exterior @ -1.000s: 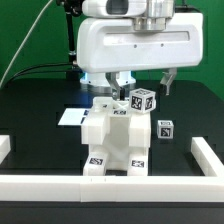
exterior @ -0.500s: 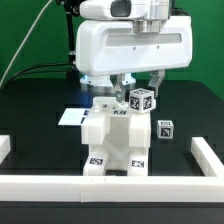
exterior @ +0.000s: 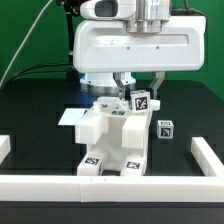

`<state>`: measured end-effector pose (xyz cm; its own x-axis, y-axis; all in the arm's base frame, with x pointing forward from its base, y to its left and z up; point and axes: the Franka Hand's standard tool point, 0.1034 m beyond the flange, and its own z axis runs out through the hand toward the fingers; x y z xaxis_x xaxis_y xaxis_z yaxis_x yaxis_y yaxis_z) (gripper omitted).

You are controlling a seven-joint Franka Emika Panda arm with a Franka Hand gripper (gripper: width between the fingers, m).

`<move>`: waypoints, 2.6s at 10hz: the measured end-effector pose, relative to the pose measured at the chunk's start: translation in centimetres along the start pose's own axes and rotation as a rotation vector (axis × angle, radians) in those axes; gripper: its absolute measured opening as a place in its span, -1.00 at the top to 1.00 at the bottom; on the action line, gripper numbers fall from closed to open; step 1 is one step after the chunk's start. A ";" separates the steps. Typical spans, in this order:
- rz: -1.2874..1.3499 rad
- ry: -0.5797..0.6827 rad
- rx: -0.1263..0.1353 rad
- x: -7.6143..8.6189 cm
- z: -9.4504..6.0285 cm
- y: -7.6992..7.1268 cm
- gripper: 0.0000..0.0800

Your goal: Assemble chair

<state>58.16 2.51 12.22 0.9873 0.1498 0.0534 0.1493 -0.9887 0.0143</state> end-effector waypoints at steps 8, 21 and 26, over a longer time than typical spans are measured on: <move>0.580 -0.004 0.021 0.3 0.1 -0.5 -0.16; -0.620 -0.016 -0.026 -0.1 0.3 -0.6 -0.62; -0.497 -0.015 -0.026 -0.1 0.4 -0.6 0.29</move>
Offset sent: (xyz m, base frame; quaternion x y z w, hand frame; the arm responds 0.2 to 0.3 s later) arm 0.0033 -0.0048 -0.0050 -0.0130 -0.0070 0.2856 0.9582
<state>57.97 3.04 11.82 0.7975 0.6030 0.0195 0.6011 -0.7970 0.0597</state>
